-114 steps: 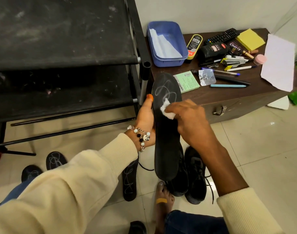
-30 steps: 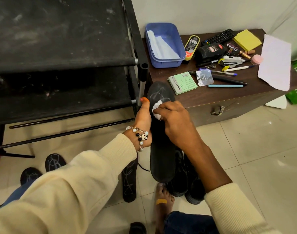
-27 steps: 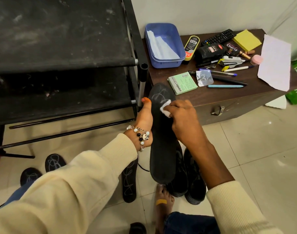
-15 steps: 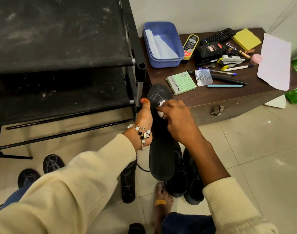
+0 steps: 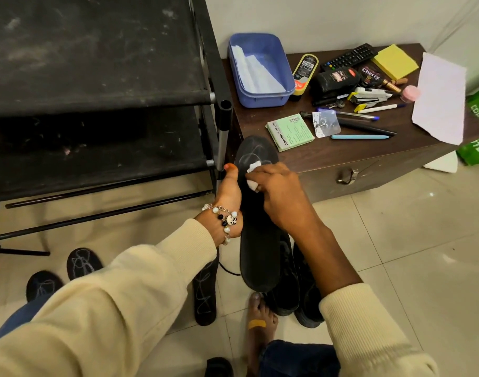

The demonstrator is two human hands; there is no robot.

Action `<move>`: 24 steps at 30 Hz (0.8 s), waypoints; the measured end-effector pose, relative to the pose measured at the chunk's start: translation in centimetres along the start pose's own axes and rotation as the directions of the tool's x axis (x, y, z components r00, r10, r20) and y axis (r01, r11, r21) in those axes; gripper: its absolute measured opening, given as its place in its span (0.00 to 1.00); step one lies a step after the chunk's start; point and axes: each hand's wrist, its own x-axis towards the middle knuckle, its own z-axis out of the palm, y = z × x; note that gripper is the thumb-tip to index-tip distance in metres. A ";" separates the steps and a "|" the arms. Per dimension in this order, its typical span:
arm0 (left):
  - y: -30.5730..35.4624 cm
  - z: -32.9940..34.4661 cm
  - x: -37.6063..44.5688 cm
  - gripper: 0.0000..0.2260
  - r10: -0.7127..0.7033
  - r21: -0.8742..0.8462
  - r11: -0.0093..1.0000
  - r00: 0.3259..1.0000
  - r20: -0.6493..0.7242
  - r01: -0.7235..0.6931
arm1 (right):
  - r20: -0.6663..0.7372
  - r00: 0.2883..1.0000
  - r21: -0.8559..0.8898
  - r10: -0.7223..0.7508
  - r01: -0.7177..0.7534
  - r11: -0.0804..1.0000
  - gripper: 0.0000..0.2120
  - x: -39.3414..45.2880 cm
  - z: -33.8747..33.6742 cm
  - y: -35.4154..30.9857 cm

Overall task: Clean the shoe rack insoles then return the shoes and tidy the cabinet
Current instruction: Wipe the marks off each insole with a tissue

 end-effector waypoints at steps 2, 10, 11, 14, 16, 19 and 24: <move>0.0 0.1 0.1 0.31 -0.014 -0.001 1.000 1.000 -0.022 0.014 | 0.005 0.999 -0.049 0.043 -0.043 0.998 0.21 -0.1 -0.3 1.0; -0.4 -0.1 0.1 0.31 0.014 0.018 1.000 0.998 -0.061 -0.013 | -0.132 0.979 0.023 0.156 -0.154 0.988 0.19 -0.5 0.4 0.6; -0.4 -0.1 0.1 0.30 0.013 -0.002 1.000 0.999 -0.039 -0.013 | -0.121 0.985 0.040 0.124 -0.120 0.992 0.19 -0.3 0.5 0.1; -0.4 -0.2 0.2 0.26 -0.004 -0.052 0.999 1.000 0.005 0.004 | -0.033 0.999 0.031 -0.022 0.024 0.999 0.18 0.0 0.1 -0.7; -0.4 -0.3 0.2 0.27 -0.014 -0.052 0.999 1.000 0.014 0.015 | 0.020 0.999 0.024 -0.046 0.045 0.999 0.20 0.1 -0.3 0.1; -0.3 -0.3 0.3 0.31 -0.034 -0.013 0.999 0.999 -0.020 0.034 | 0.002 0.996 -0.070 0.087 -0.086 0.994 0.22 0.1 -0.7 1.9; -0.4 -0.2 0.4 0.33 -0.024 0.002 1.000 0.997 -0.073 0.025 | -0.103 0.987 -0.061 0.124 -0.130 0.990 0.20 0.4 0.3 1.2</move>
